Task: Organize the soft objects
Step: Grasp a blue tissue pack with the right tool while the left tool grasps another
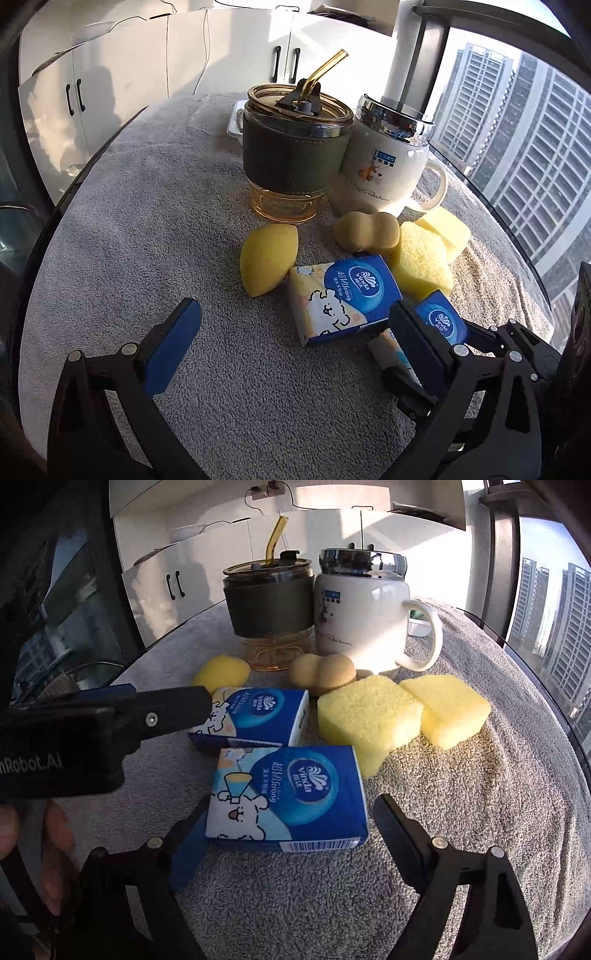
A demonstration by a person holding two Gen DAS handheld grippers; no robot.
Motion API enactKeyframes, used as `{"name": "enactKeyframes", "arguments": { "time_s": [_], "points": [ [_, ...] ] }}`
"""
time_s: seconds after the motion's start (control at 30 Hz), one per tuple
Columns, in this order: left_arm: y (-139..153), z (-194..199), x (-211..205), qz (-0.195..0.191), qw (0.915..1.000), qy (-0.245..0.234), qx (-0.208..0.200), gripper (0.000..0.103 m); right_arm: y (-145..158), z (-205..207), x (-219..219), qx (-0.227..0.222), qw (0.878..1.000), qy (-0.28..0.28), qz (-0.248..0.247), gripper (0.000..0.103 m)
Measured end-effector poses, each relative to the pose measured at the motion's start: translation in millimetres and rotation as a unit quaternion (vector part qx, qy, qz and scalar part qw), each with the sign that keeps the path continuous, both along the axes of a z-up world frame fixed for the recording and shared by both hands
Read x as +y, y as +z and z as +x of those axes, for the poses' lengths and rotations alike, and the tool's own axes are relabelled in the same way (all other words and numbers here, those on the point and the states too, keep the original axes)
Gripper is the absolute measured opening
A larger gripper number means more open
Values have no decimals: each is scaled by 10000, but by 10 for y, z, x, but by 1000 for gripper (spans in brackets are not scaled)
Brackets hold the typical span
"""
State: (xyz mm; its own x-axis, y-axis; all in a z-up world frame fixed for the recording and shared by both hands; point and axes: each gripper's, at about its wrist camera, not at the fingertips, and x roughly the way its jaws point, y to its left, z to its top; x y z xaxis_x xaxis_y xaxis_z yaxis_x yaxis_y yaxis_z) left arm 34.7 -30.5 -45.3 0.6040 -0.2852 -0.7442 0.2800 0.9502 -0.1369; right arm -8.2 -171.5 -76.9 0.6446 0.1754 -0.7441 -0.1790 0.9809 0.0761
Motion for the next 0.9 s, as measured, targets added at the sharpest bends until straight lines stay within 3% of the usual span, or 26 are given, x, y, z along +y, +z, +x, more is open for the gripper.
{"name": "enactKeyframes", "arguments": {
  "time_s": [0.23,0.47,0.57,0.8,0.9],
  "points": [
    [-170,106,-267,280,9990,143,322,103,39,-113,-235,38,9998,-51,-175,77],
    [-122,112,-532,662,9975,151,220,103,47,-153,-357,30,10000,-34,-24,77],
    [-261,178,-577,926,9942,225,500,103,46,-160,-382,8,10000,23,-8,77],
    [-322,162,-467,763,9948,505,450,103,49,-174,-392,-43,10000,77,8,77],
    [-313,133,-437,757,9950,551,357,94,54,-164,-390,-49,9999,86,-18,77]
  ]
}}
